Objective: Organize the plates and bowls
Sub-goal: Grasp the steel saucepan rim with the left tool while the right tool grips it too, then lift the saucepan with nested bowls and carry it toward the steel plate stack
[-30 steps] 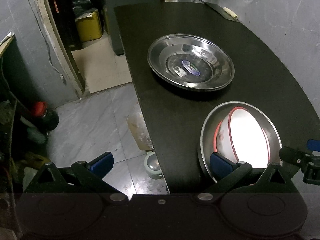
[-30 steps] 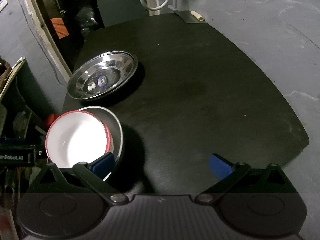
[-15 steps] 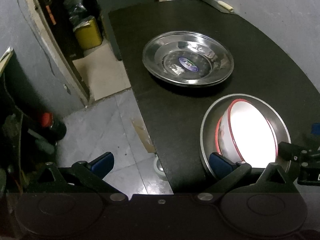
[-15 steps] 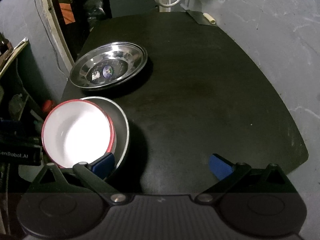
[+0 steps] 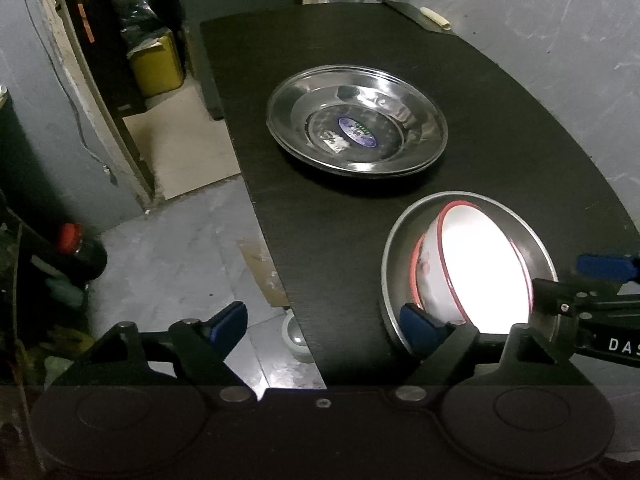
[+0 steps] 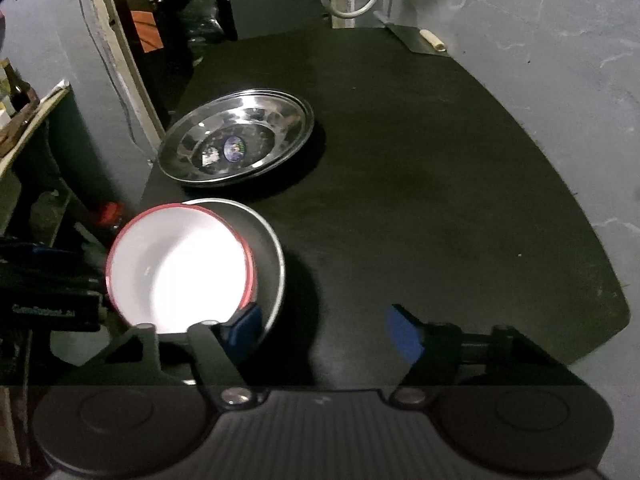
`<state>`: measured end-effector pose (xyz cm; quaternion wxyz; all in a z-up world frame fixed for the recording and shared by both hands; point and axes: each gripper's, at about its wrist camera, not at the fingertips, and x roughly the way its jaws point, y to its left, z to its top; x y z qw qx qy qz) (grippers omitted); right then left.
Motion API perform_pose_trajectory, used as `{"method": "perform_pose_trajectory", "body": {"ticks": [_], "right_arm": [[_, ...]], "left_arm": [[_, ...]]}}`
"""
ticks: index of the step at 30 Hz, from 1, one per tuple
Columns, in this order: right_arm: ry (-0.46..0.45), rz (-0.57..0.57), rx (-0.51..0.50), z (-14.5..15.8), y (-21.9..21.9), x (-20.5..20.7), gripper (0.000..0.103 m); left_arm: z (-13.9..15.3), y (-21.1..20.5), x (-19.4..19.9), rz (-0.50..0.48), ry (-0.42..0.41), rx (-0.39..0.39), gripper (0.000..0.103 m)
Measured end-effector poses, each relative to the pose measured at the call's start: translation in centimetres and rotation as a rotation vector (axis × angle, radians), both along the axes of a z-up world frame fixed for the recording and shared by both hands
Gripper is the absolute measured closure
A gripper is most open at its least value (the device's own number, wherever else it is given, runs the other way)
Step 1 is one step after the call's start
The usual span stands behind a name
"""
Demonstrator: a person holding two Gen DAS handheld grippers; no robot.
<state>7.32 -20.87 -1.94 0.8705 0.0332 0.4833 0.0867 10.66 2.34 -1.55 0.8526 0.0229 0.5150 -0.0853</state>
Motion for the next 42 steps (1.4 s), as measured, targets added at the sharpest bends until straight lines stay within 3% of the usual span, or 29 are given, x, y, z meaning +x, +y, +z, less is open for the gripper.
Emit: {"method": "perform_pose_trajectory", "body": {"ticks": [11, 15, 22, 36, 42], "right_arm": [[-0.003, 0.047, 0.048, 0.5, 0.7, 0.0, 0.076], [-0.003, 0.068, 0.067, 0.5, 0.9, -0.1, 0.089], [0.003, 0.061, 0.091, 0.4, 0.8, -0.1, 0.089], [0.019, 0.075, 0.101, 0.2, 0.8, 0.2, 0.086], [0.021, 0.076, 0.115, 0.1, 0.6, 0.3, 0.087]], "left_arm": [[0.3, 0.0, -0.1, -0.039, 0.008, -0.083, 0.049], [0.3, 0.1, -0.1, -0.062, 0.013, -0.14, 0.065], [0.2, -0.1, -0.1, -0.092, 0.016, -0.183, 0.082], [0.2, -0.1, 0.0, -0.091, 0.015, -0.18, 0.083], [0.2, -0.3, 0.0, -0.098, 0.015, -0.183, 0.089]]}}
